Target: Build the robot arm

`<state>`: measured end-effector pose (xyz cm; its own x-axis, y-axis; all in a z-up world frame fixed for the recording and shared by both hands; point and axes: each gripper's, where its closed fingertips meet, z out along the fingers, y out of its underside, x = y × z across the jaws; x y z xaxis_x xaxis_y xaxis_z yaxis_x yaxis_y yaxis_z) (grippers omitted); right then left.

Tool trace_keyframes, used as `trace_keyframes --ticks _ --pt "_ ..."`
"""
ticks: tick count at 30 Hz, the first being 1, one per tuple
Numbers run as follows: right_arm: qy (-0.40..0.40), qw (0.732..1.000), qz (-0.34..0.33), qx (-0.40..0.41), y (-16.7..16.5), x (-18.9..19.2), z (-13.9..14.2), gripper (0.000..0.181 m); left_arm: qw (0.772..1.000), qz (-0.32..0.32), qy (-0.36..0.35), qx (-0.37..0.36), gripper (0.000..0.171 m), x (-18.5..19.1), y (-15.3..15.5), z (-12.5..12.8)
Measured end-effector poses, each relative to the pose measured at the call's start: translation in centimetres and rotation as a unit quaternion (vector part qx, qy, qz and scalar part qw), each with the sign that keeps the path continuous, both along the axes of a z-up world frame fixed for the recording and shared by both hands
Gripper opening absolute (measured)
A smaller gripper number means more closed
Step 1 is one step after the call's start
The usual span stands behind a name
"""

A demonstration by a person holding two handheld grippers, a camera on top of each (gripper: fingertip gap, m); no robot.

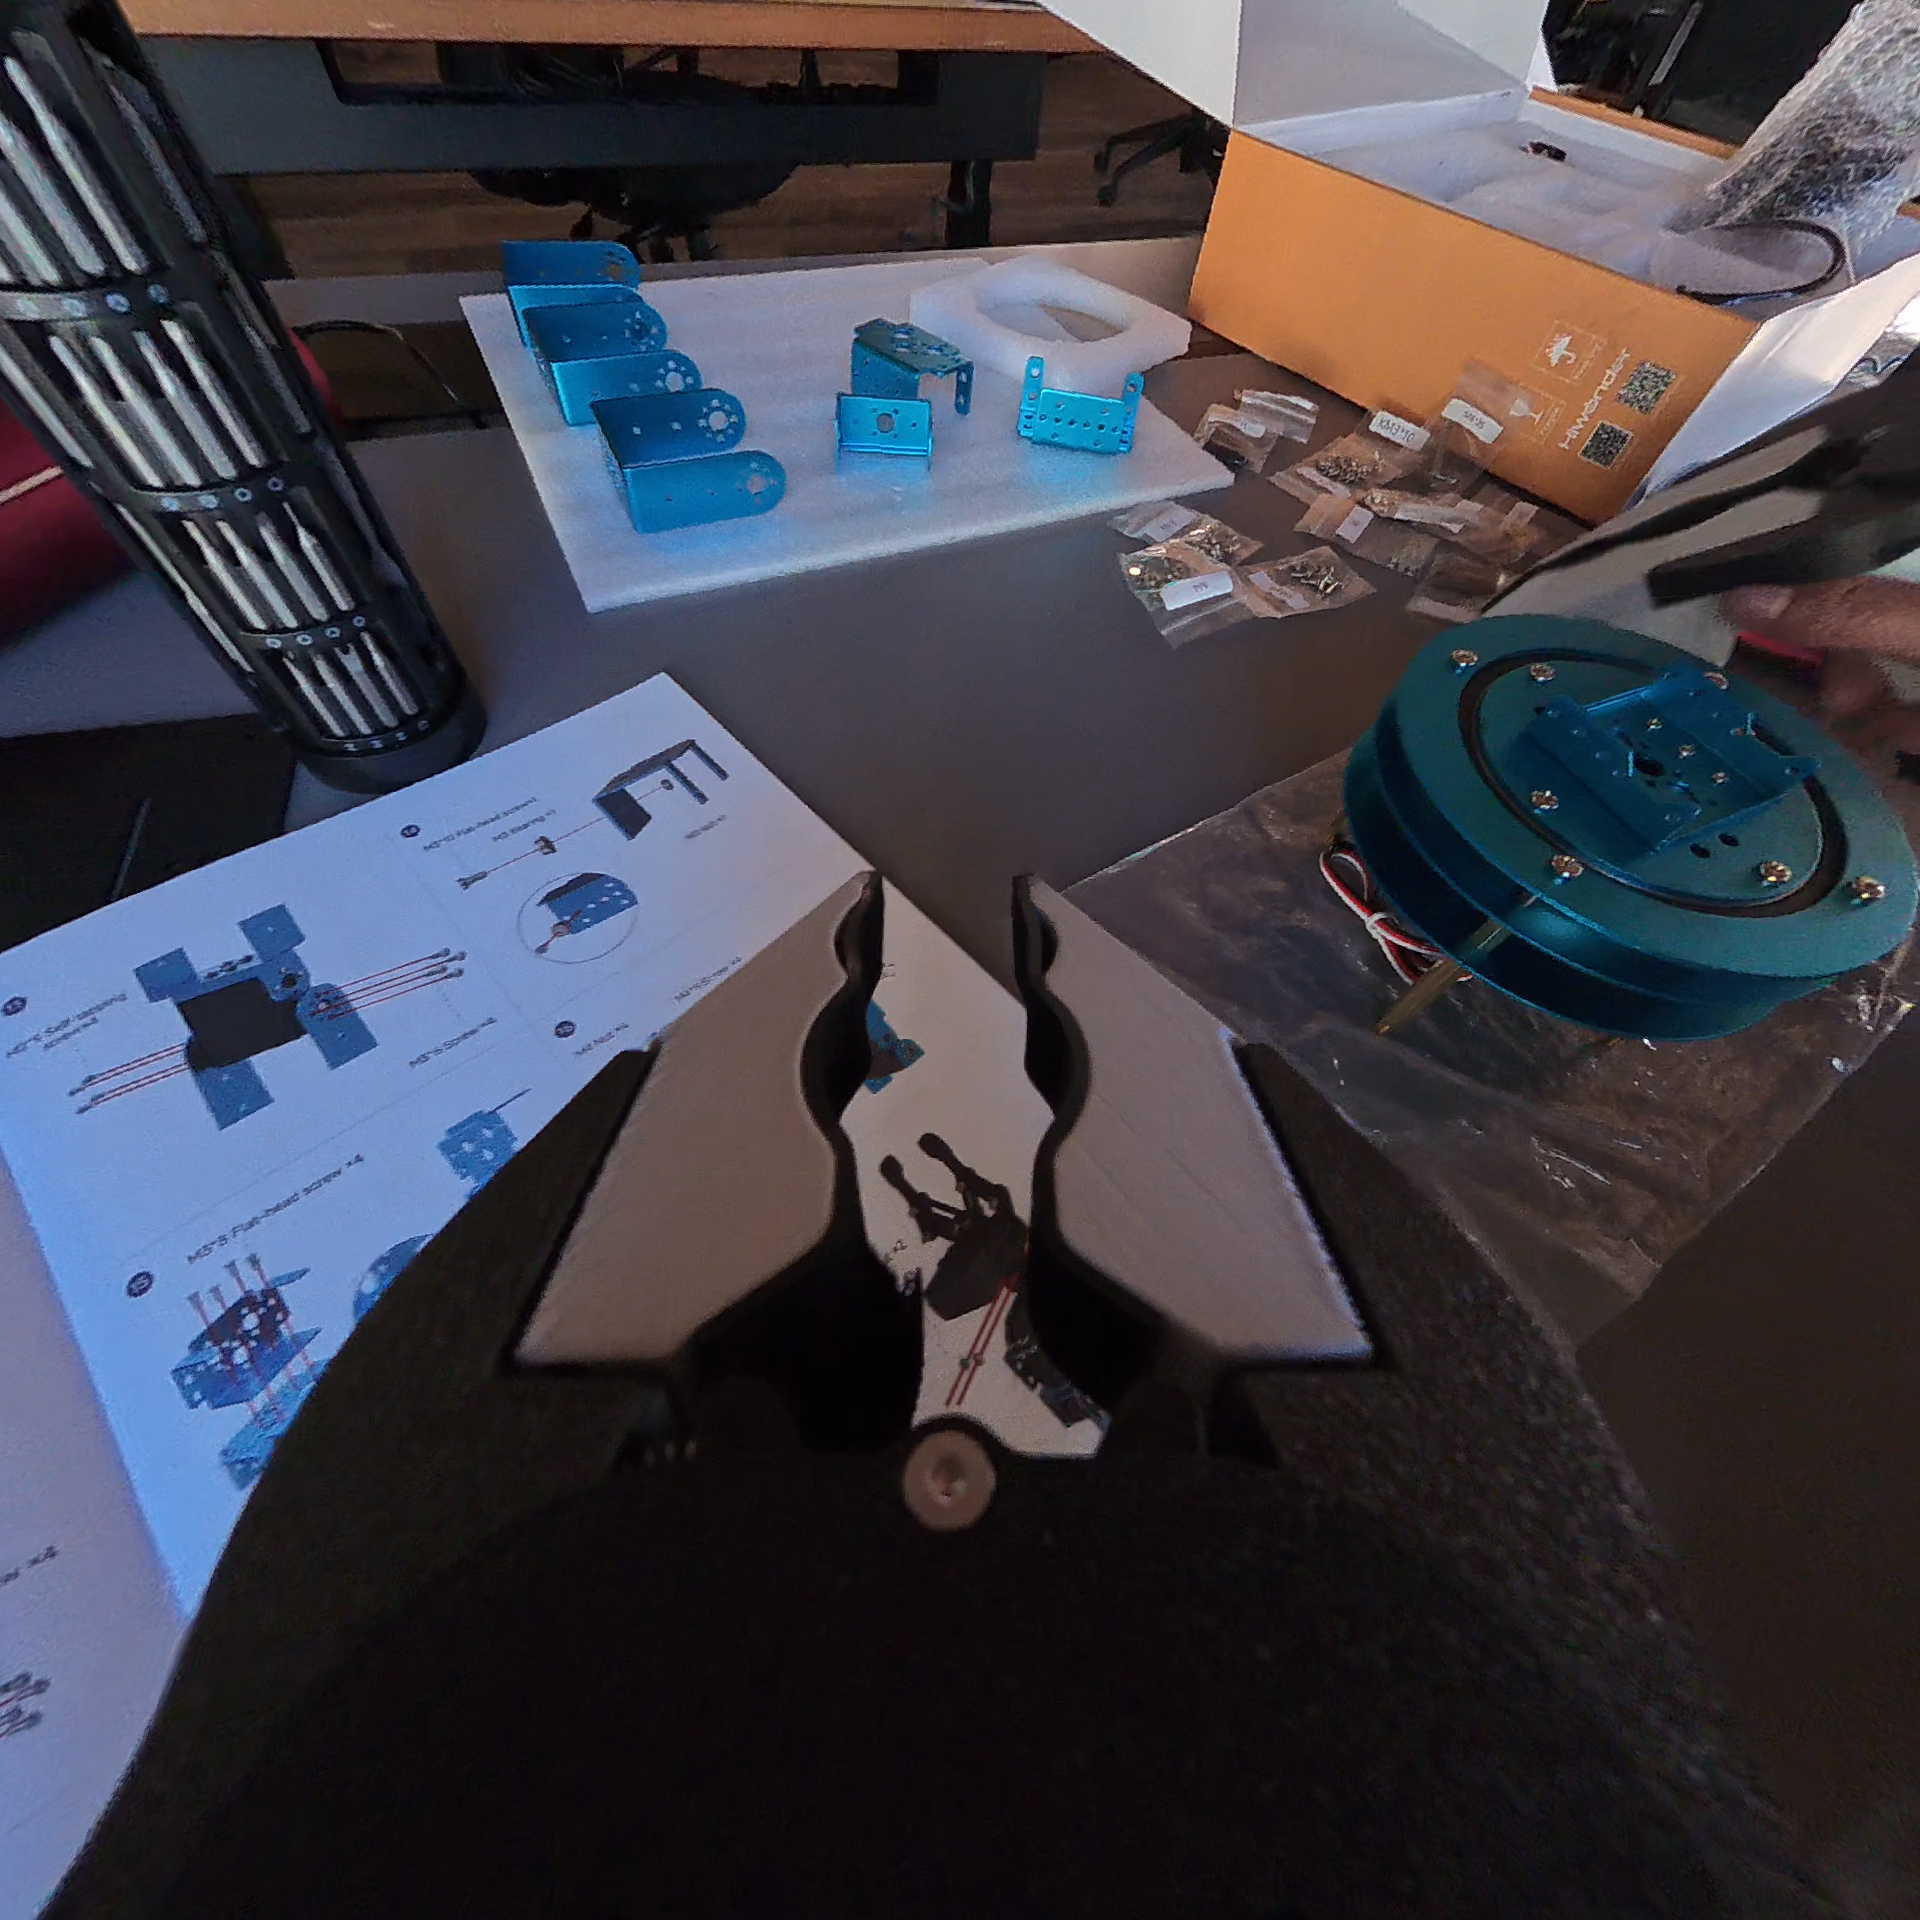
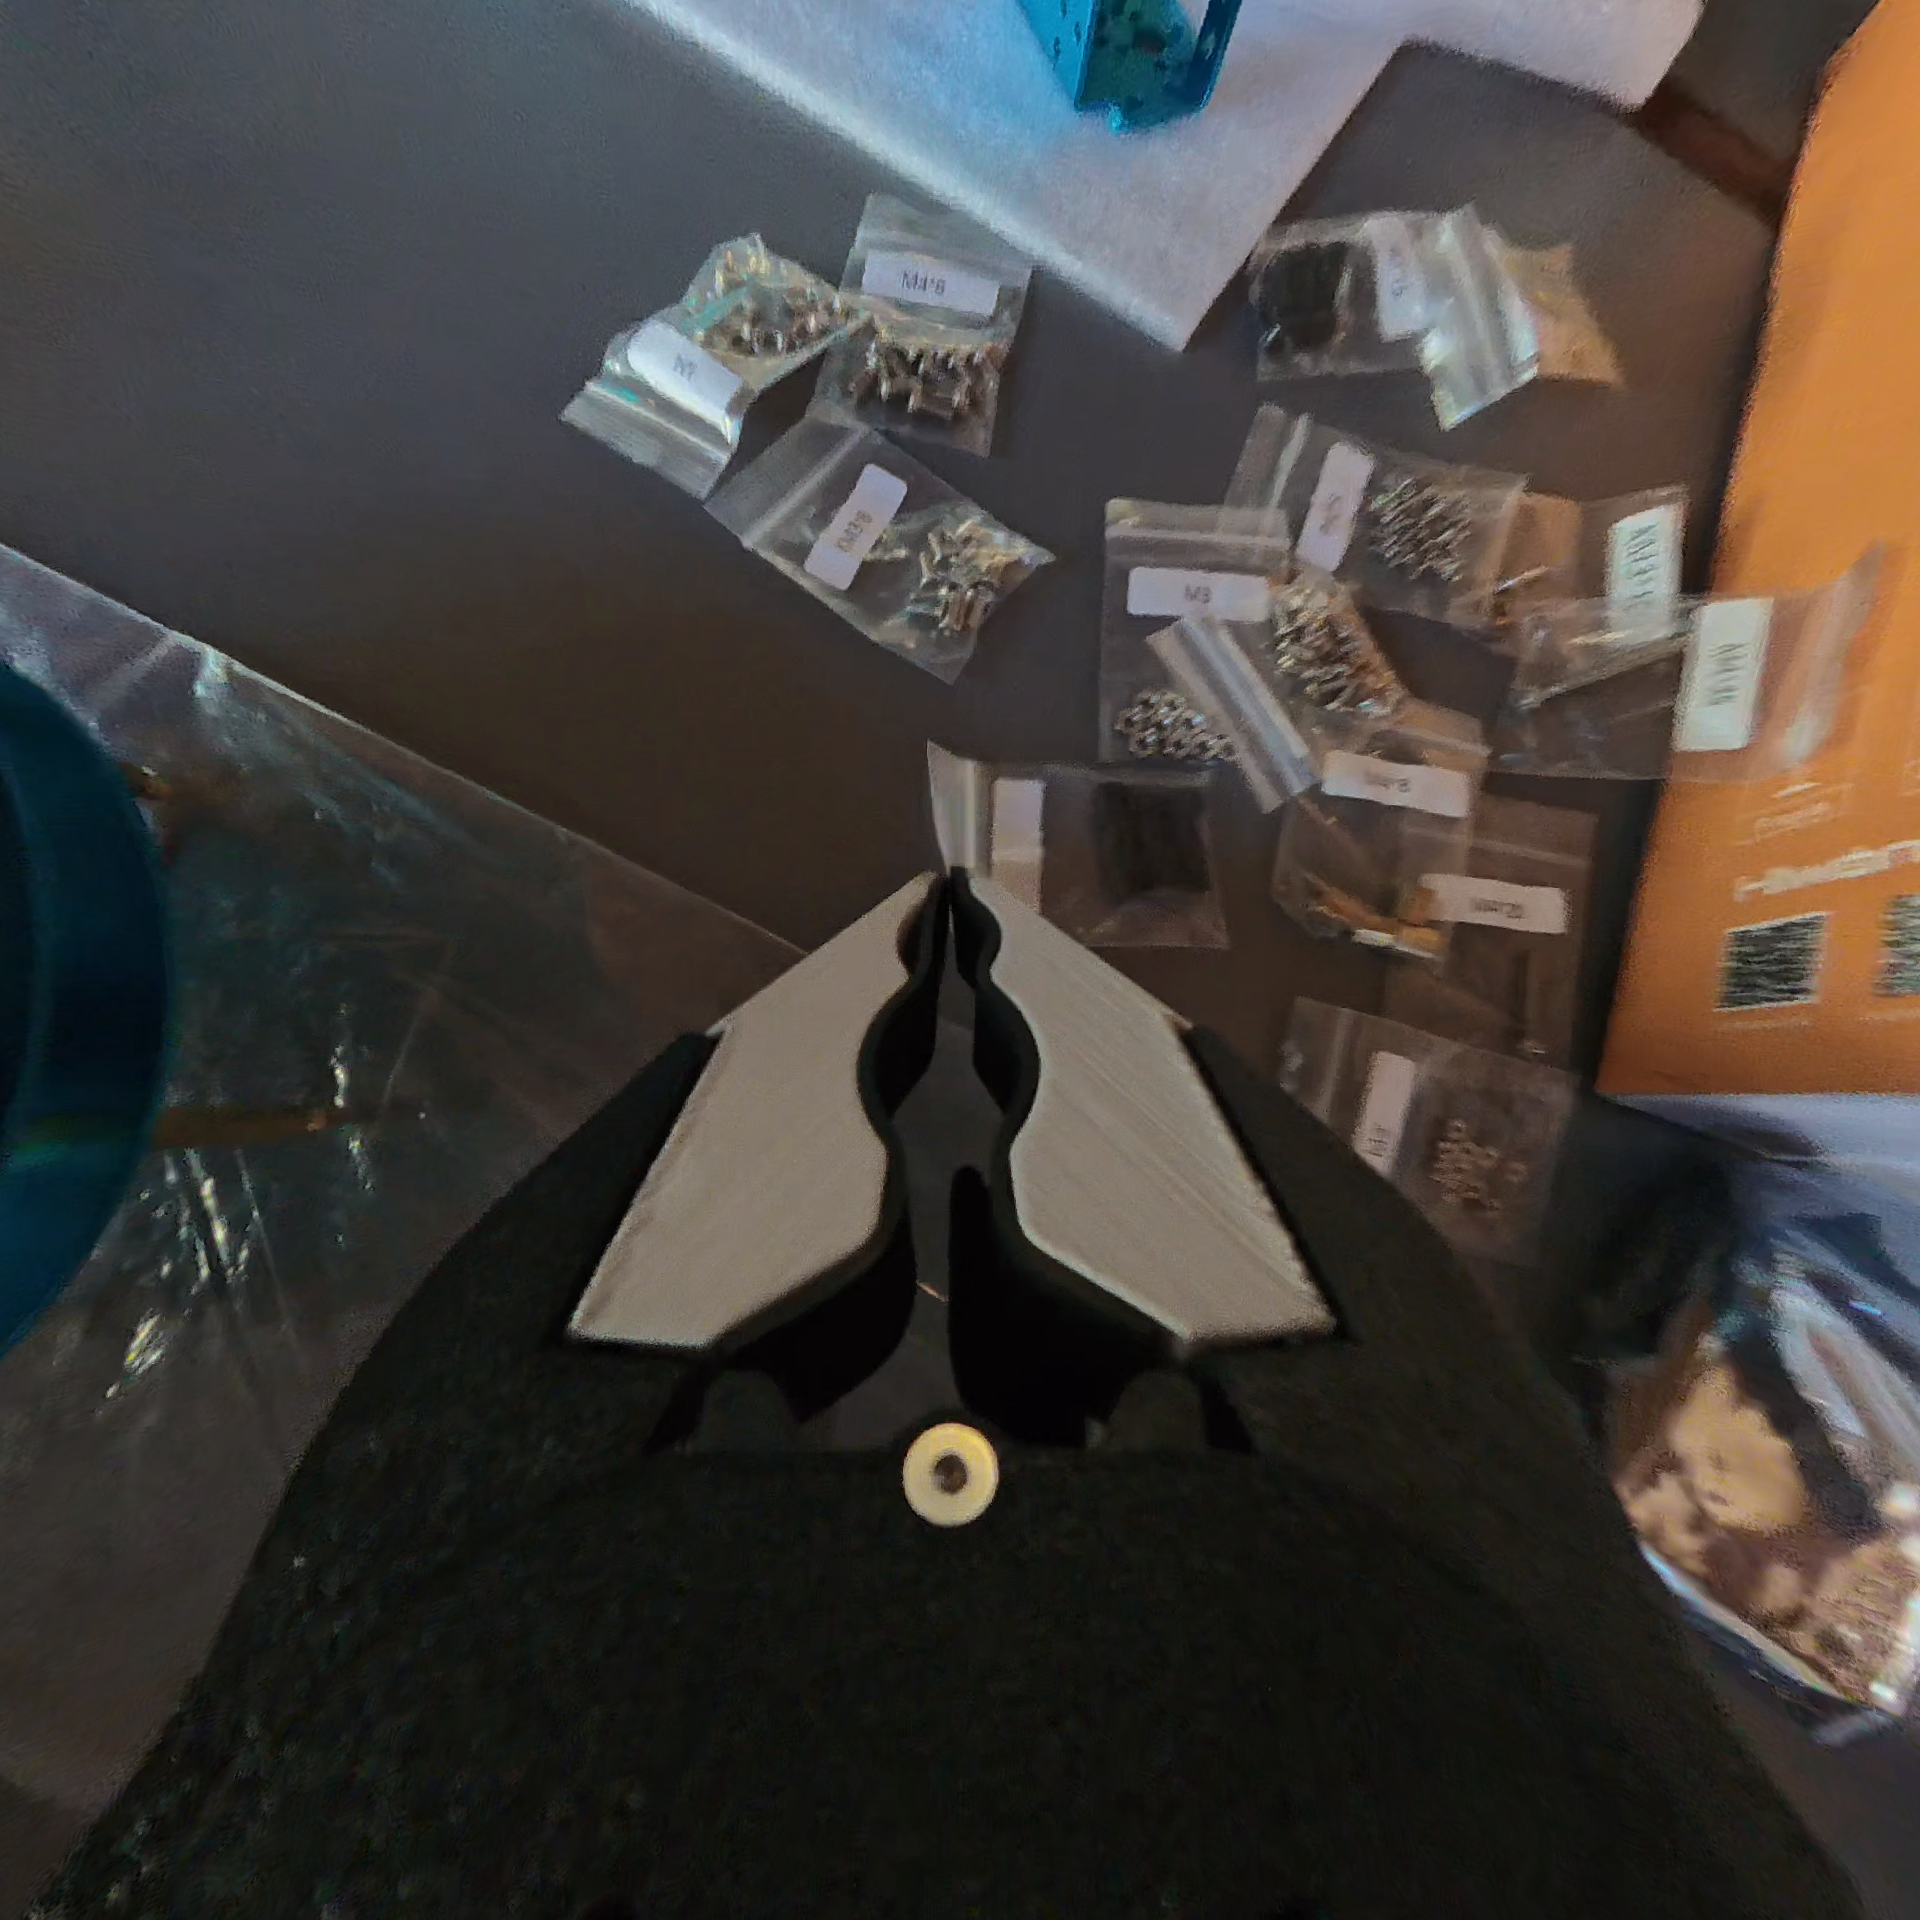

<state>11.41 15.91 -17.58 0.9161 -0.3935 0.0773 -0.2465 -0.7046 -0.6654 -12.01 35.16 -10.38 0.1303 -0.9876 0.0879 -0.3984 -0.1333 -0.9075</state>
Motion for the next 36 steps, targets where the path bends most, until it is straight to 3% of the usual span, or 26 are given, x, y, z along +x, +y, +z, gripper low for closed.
trace_keyframes --ticks 3,7,11,15,20,22,23,26,29,30,34,35,36 --pt "0.054 0.993 0.036 0.094 0.3 -1.0 5.0 0.000 1.000 -0.004 -0.004 0.004 0.024 -0.2 0.3 0.5" --pt "0.262 0.917 0.116 0.277 0.3 -3.7 14.0 0.000 1.000 -0.016 -0.022 0.013 0.024 -0.2 -0.1 1.7" --pt "0.329 0.874 0.148 0.324 -0.7 -4.3 17.3 0.000 0.999 -0.026 -0.036 0.018 0.024 -0.2 -1.2 2.5" --pt "0.308 0.883 0.158 0.316 -1.0 -4.8 17.8 0.000 0.998 -0.032 -0.038 0.025 0.024 -0.5 -2.1 2.7" --pt "0.253 0.918 0.132 0.274 -0.6 -3.7 16.1 0.000 0.999 -0.027 -0.039 0.024 0.024 -1.4 -2.4 2.7" --pt "0.188 0.958 0.112 0.186 1.1 -2.4 12.5 0.000 0.999 -0.023 -0.039 0.021 0.024 -1.7 -2.3 2.7" --pt "0.176 0.965 0.130 0.142 3.0 -2.8 10.6 0.000 0.999 -0.022 -0.041 0.018 0.024 -1.8 -2.2 2.6" --pt "0.234 0.944 0.218 0.081 9.2 -6.3 6.8 0.000 0.999 -0.024 -0.041 -0.002 0.024 -1.8 -2.4 2.6" --pt "0.295 0.916 0.256 0.091 14.1 -7.1 6.2 0.000 0.999 -0.025 -0.039 0.010 0.024 -2.1 -2.8 2.9" --pt "0.290 0.920 0.251 0.082 15.3 -6.3 5.5 0.000 0.999 -0.021 -0.038 0.022 0.024 -2.3 -2.8 3.0" --pt "0.132 0.972 0.192 0.008 16.9 0.2 1.0 0.000 0.999 -0.003 -0.029 0.037 0.024 -3.1 -2.2 2.8" --pt "0.119 0.976 0.183 0.005 16.9 0.9 0.6 0.003 0.999 -0.002 -0.028 0.031 0.024 -3.1 -2.0 2.7" --pt "0.116 0.977 0.178 0.011 16.7 1.1 0.7 0.016 0.999 -0.001 -0.027 0.024 0.024 -3.0 -1.9 2.6"
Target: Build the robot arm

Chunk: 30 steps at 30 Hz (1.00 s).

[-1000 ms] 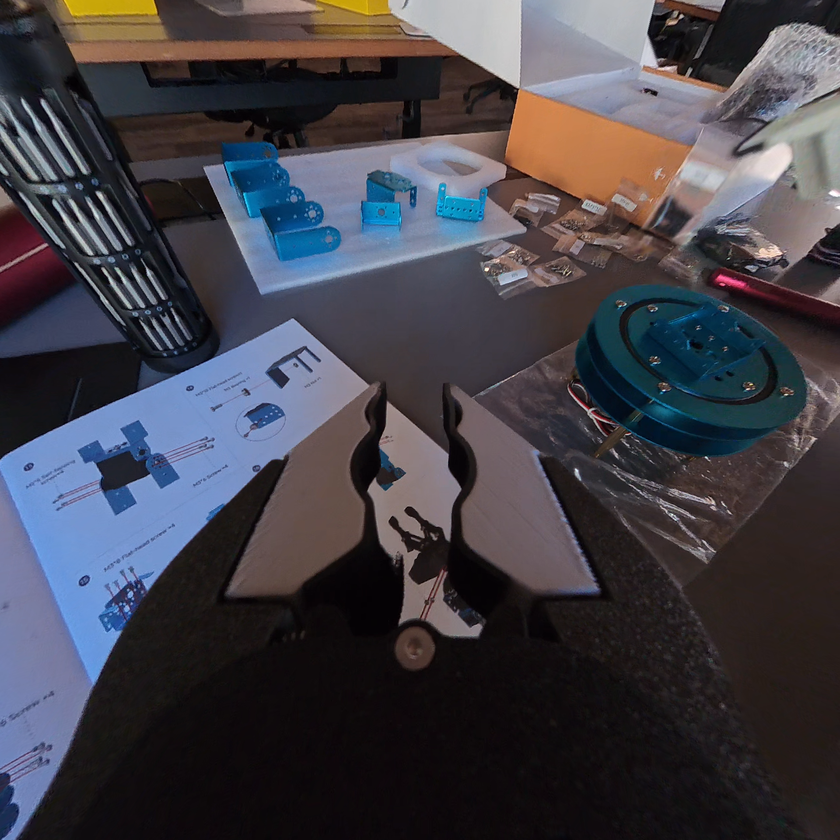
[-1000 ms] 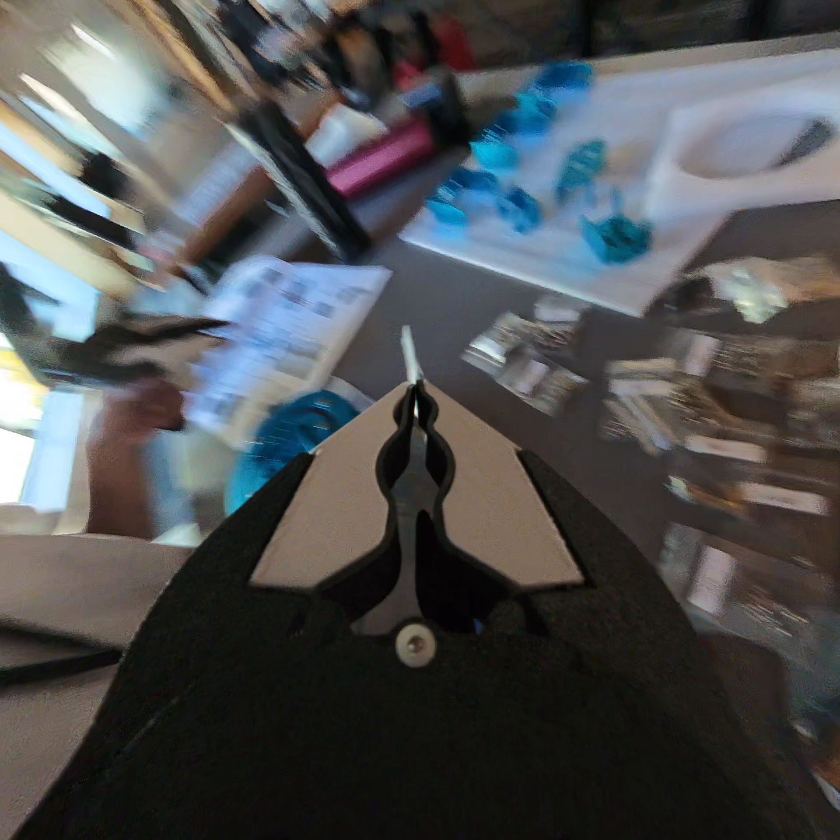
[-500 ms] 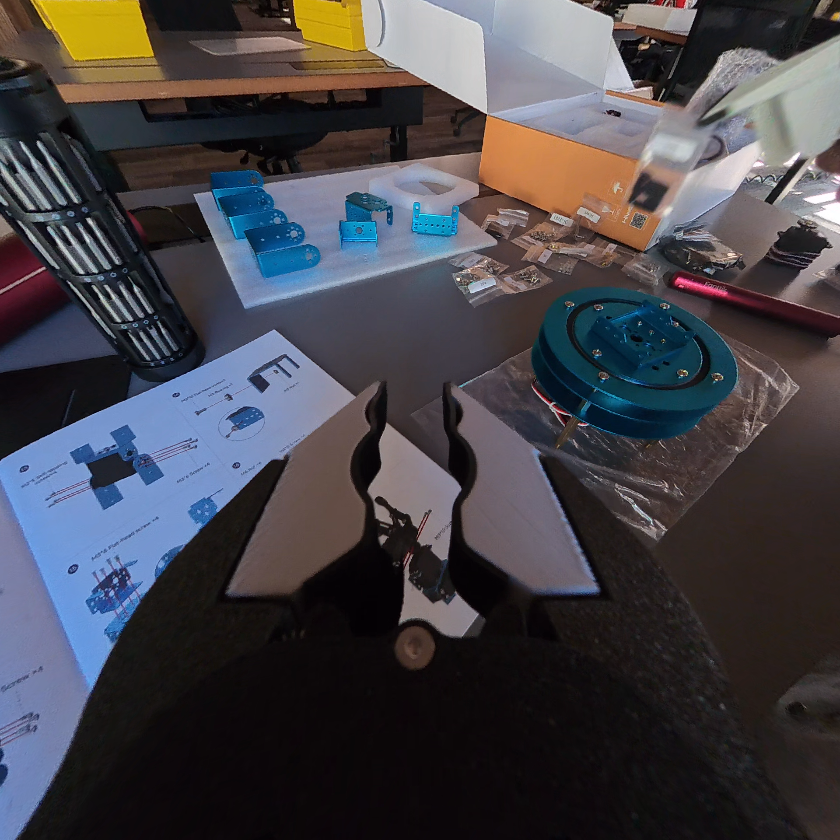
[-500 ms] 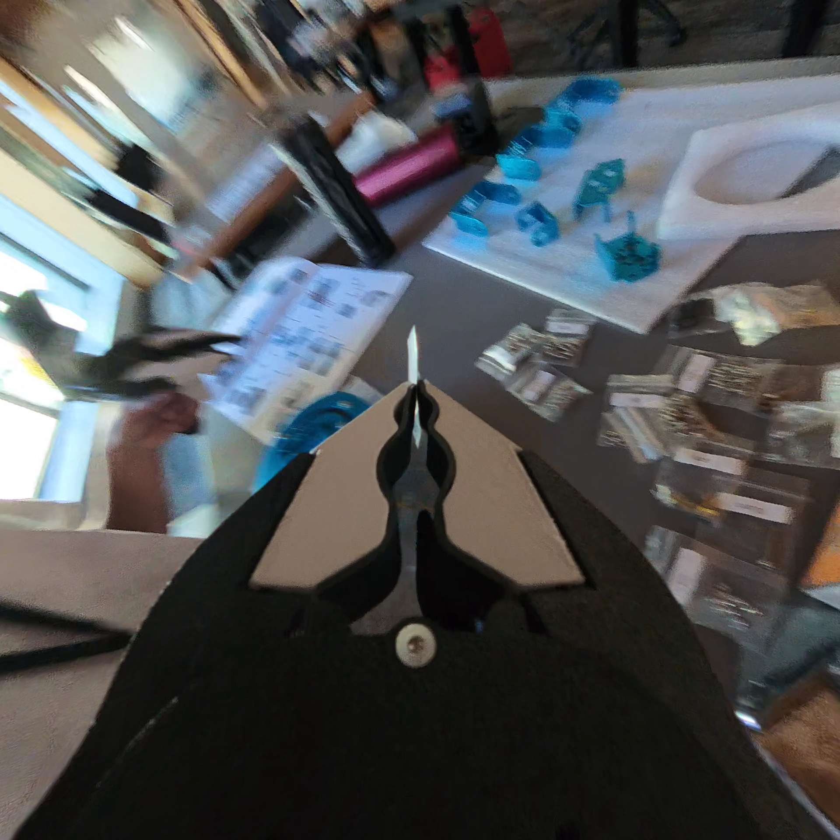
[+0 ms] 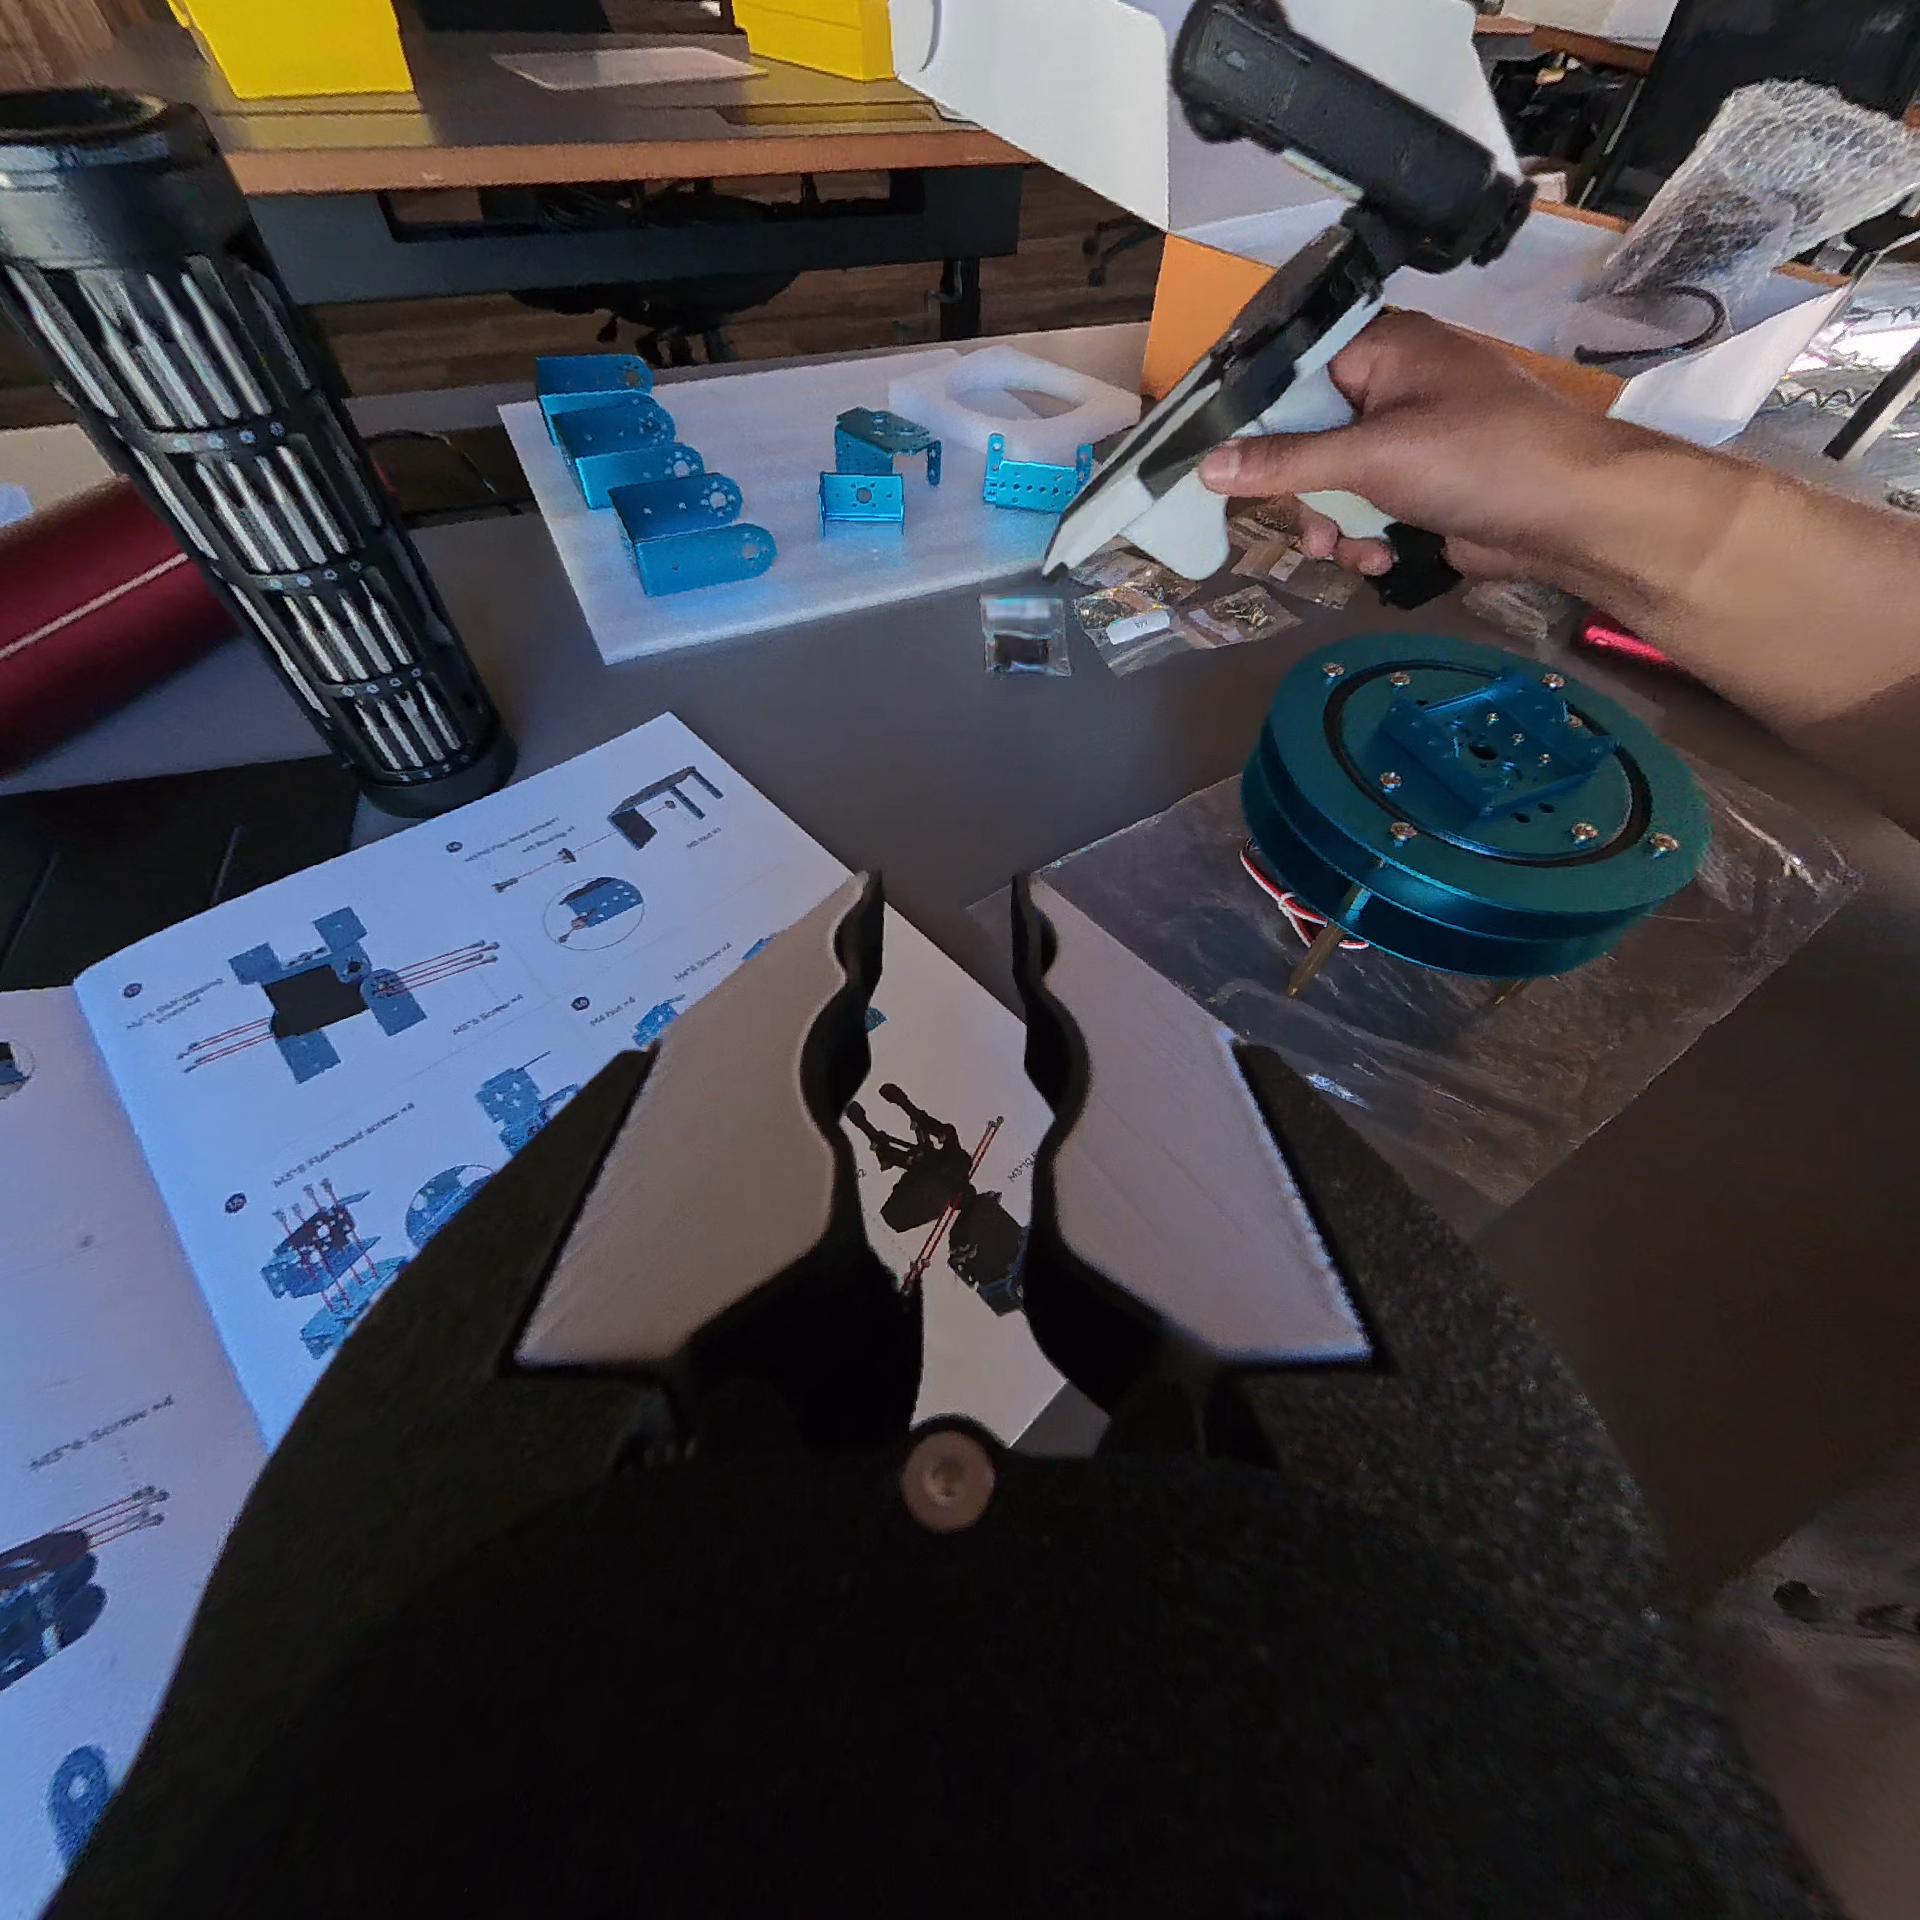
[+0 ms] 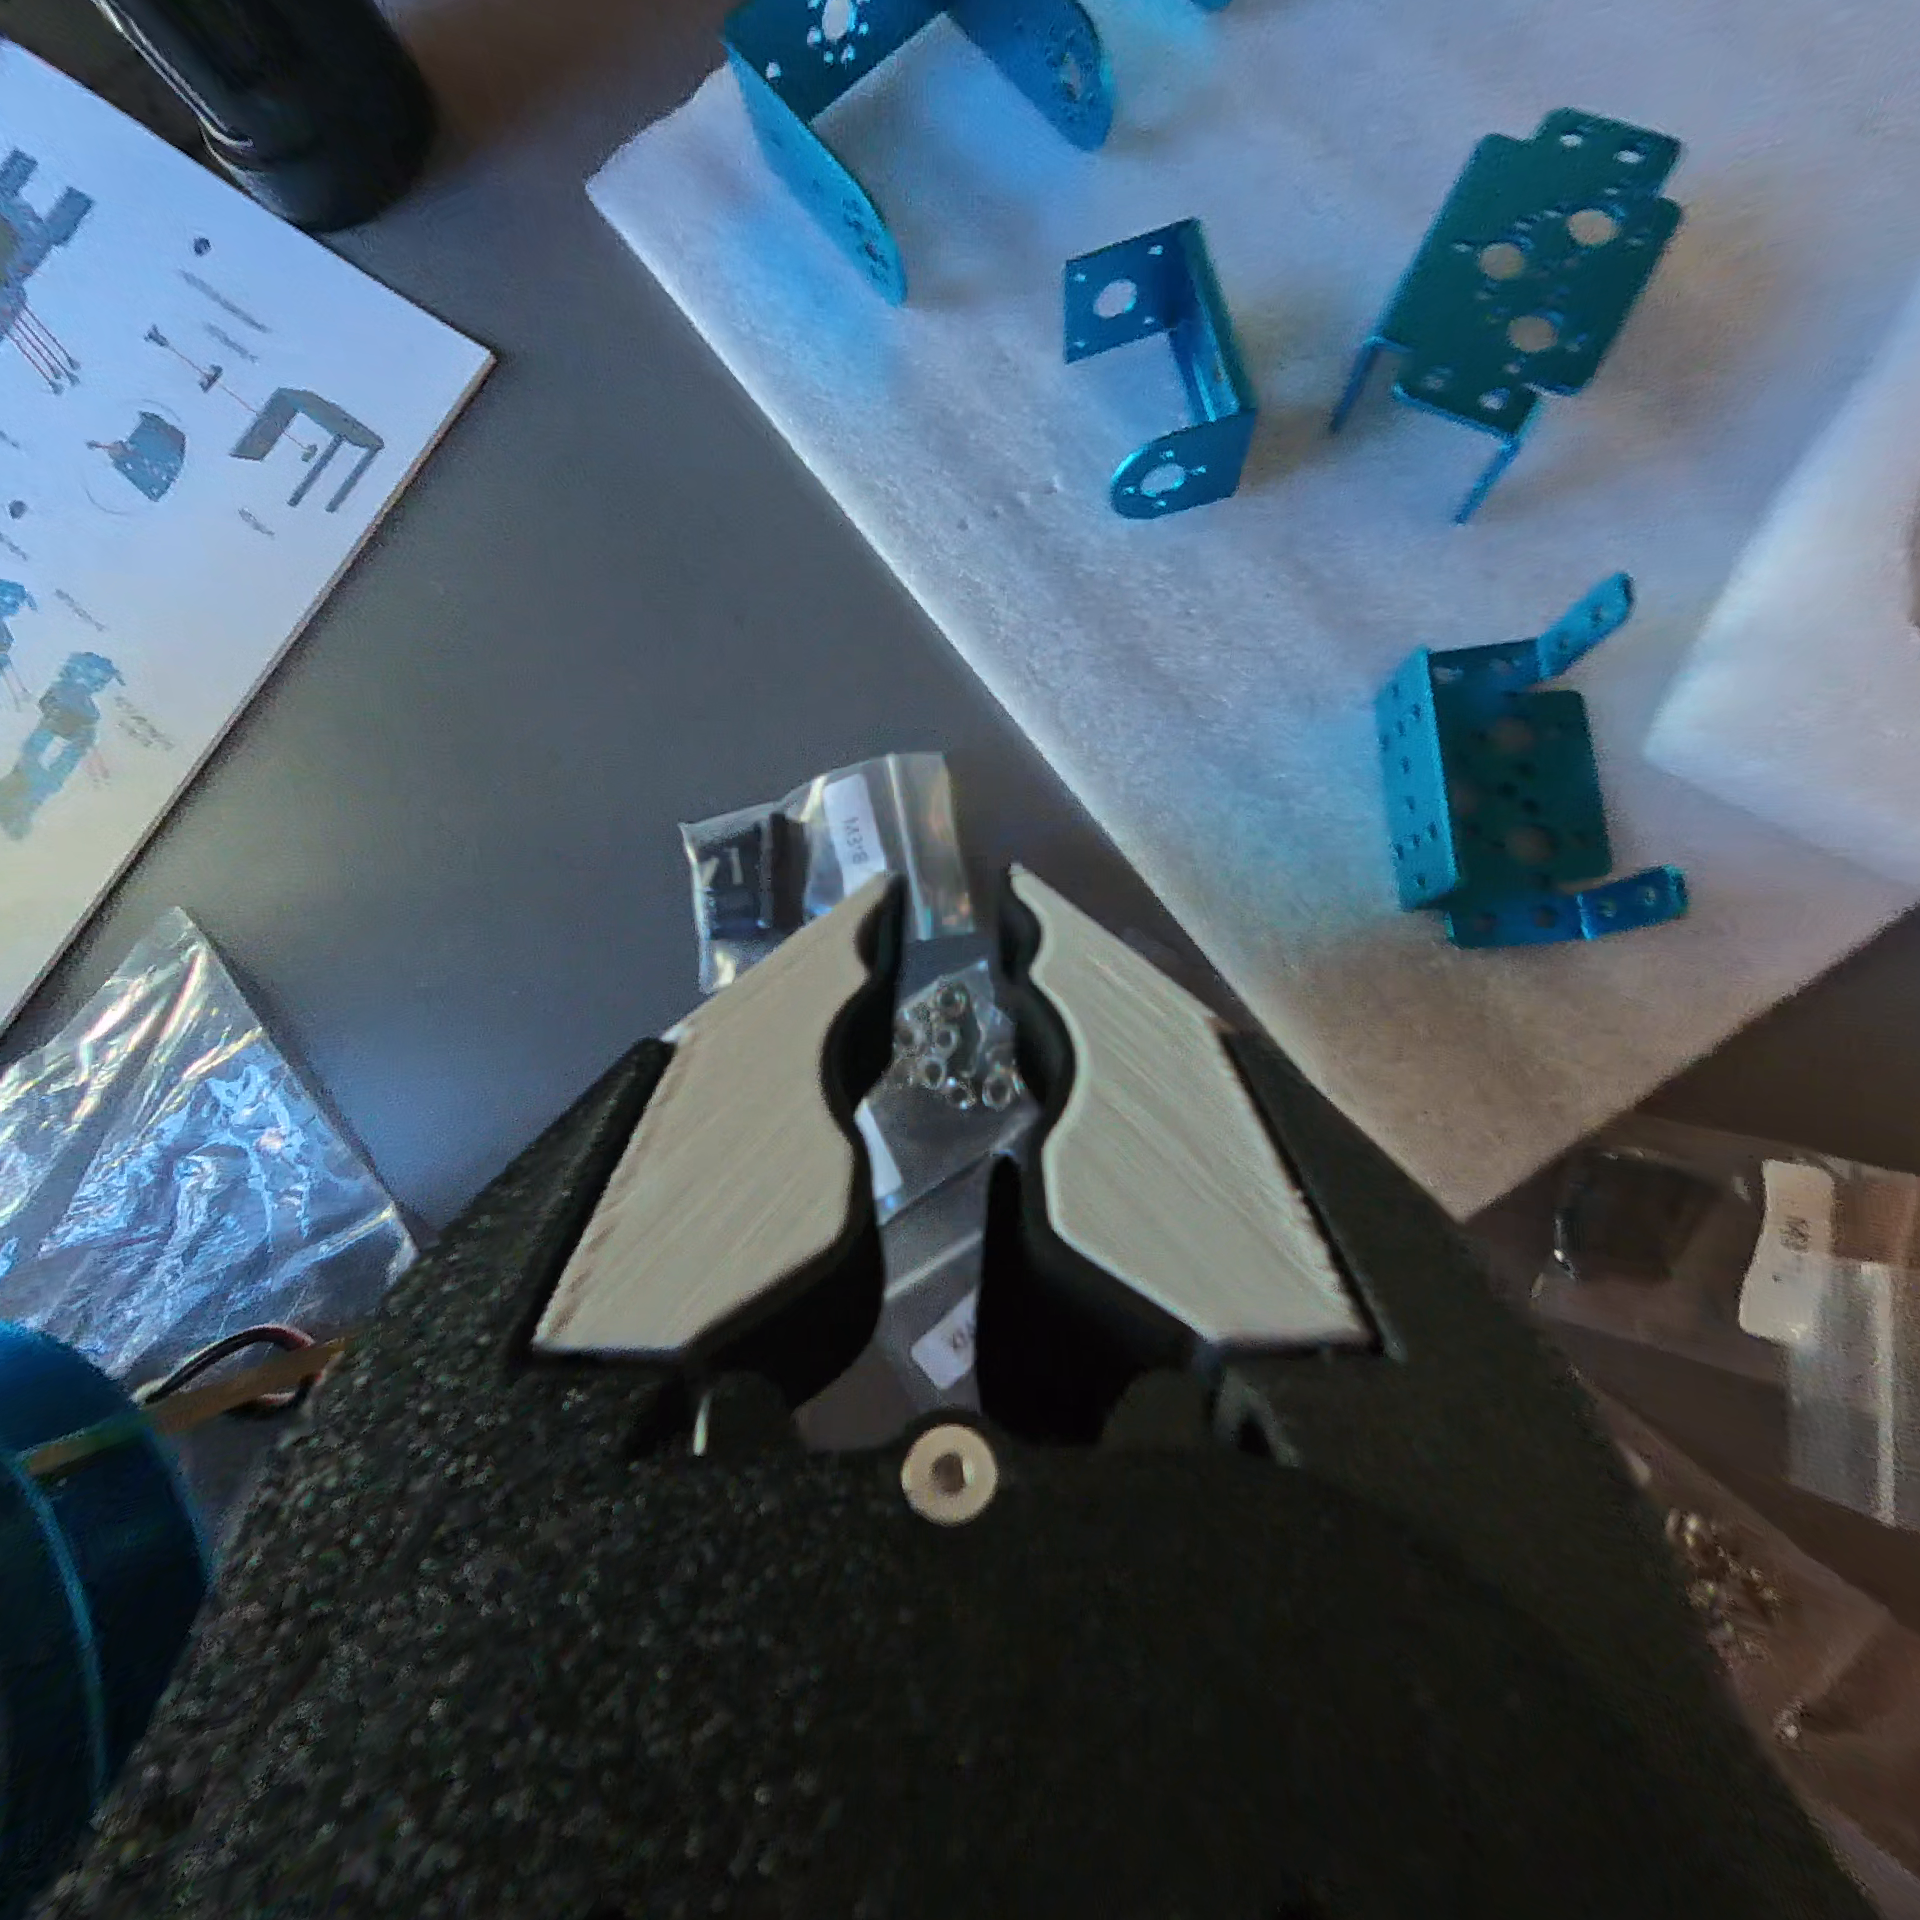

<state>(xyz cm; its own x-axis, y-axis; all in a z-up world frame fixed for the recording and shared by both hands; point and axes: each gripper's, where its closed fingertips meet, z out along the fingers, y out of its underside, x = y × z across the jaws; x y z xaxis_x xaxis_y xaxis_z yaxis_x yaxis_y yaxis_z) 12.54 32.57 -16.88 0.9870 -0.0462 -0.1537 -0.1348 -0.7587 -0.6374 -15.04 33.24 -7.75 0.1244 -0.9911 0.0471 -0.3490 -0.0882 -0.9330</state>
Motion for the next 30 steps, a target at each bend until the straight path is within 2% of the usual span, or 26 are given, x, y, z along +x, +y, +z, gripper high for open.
trace_keyframes --ticks 1,3,5,7,9,12,14,16,18,21,23,27,30 --pt "0.004 1.000 -0.003 0.010 -0.5 0.0 0.5 0.024 1.000 0.000 0.001 -0.006 0.024 0.2 0.1 -0.1" --pt "-0.003 0.999 -0.014 0.045 -2.6 0.6 3.1 0.024 1.000 -0.003 0.006 -0.013 0.024 0.7 0.3 -0.3" --pt "-0.049 0.995 -0.046 0.075 -6.5 2.7 6.2 0.024 1.000 -0.006 0.011 -0.008 0.024 1.5 0.5 -0.5" --pt "-0.129 0.983 -0.099 0.088 -11.8 6.0 8.3 0.024 1.000 -0.006 0.015 0.004 0.024 2.4 0.9 -0.6" --pt "-0.188 0.966 -0.161 0.082 -17.1 8.7 8.6 0.023 1.000 -0.006 0.015 0.010 0.024 3.5 1.4 -0.6" --pt "-0.184 0.962 -0.182 0.087 -21.5 8.0 6.4 0.023 1.000 -0.009 0.007 0.018 0.023 5.9 2.5 -0.3" --pt "-0.171 0.967 -0.166 0.094 -21.9 6.3 4.9 0.023 0.999 -0.015 0.011 0.033 0.023 7.9 3.5 0.1" --pt "-0.152 0.977 -0.133 0.065 -21.4 4.8 3.3 0.028 0.998 -0.024 0.011 0.053 0.023 9.9 4.5 0.5" --pt "-0.179 0.978 -0.097 0.033 -21.2 4.1 2.5 0.029 0.997 -0.034 -0.003 0.070 0.023 11.8 5.1 1.0" --pt "-0.207 0.974 -0.094 -0.004 -21.7 4.5 1.0 0.024 0.996 -0.037 -0.019 0.084 0.023 13.5 5.6 1.1" --pt "-0.192 0.976 -0.097 -0.011 -21.6 4.4 0.5 0.029 0.995 -0.036 -0.014 0.087 0.023 13.8 5.5 0.4" --pt "-0.197 0.974 -0.110 -0.020 -22.0 5.0 0.5 0.029 0.989 -0.025 -0.004 0.148 0.023 13.3 6.0 -0.5" --pt "-0.191 0.973 -0.123 -0.026 -22.3 5.4 0.3 0.029 0.988 -0.025 0.015 0.155 0.023 13.1 6.0 -1.5"
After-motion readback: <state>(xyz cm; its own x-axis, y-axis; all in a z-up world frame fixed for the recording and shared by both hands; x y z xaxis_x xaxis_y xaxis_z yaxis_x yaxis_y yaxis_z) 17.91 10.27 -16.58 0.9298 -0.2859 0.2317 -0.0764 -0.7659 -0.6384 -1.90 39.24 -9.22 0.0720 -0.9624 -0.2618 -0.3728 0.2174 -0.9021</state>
